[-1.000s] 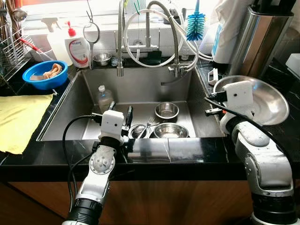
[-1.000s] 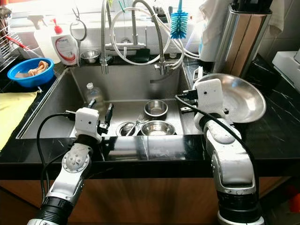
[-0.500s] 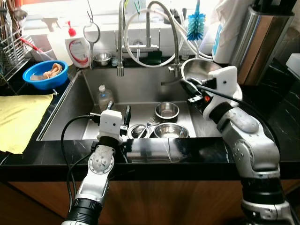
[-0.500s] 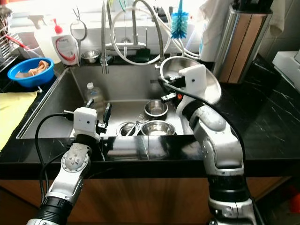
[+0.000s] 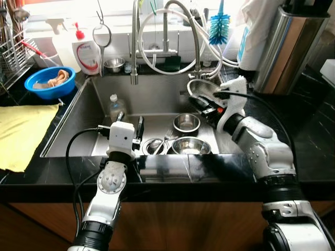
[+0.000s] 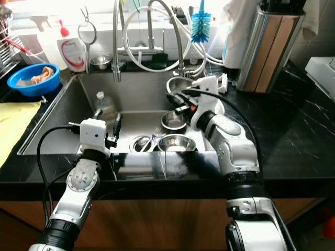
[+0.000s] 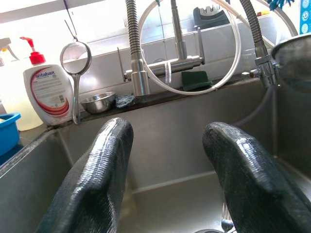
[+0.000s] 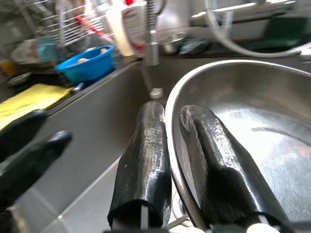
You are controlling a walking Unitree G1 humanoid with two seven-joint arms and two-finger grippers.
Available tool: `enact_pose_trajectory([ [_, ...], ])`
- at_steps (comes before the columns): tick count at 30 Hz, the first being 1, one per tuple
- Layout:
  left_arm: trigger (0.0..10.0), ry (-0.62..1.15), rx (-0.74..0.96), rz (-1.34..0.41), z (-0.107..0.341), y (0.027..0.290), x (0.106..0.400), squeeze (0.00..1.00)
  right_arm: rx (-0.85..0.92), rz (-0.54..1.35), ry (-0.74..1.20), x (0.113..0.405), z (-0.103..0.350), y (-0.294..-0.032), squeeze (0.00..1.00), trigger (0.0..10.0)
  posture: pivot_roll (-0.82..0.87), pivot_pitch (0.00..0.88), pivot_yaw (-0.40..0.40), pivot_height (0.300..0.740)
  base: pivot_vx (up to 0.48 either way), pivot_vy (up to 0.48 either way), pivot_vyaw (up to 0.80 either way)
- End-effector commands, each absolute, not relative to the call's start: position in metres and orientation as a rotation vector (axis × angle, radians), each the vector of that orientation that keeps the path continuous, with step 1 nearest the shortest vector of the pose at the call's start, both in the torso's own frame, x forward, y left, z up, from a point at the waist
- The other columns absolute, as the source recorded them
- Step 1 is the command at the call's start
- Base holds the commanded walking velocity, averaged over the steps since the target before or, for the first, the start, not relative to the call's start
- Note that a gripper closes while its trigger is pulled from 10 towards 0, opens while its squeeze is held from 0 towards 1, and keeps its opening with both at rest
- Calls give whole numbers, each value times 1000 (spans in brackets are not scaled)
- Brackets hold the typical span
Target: Kitchen organization
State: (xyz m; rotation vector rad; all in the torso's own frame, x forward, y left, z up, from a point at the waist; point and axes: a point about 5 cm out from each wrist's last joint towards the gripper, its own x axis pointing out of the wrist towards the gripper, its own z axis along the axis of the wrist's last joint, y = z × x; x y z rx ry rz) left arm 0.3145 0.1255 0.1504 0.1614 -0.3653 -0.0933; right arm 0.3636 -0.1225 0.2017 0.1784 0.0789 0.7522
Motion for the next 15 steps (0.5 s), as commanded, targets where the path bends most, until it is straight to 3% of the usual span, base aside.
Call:
enact_pose_trajectory([
  [1,10000,-341,167,-70,145,132,314,0,186,821,23,363,214,-114,0,10000,-130,0,22,740,0,0,0],
  [6,10000,-338,169,-71,145,132,313,0,214,942,80,355,201,-108,0,10000,-127,0,24,740,0,0,0],
  [15,10000,-337,168,-74,145,131,313,0,217,860,236,359,165,-113,0,10000,-125,0,23,740,0,0,0],
])
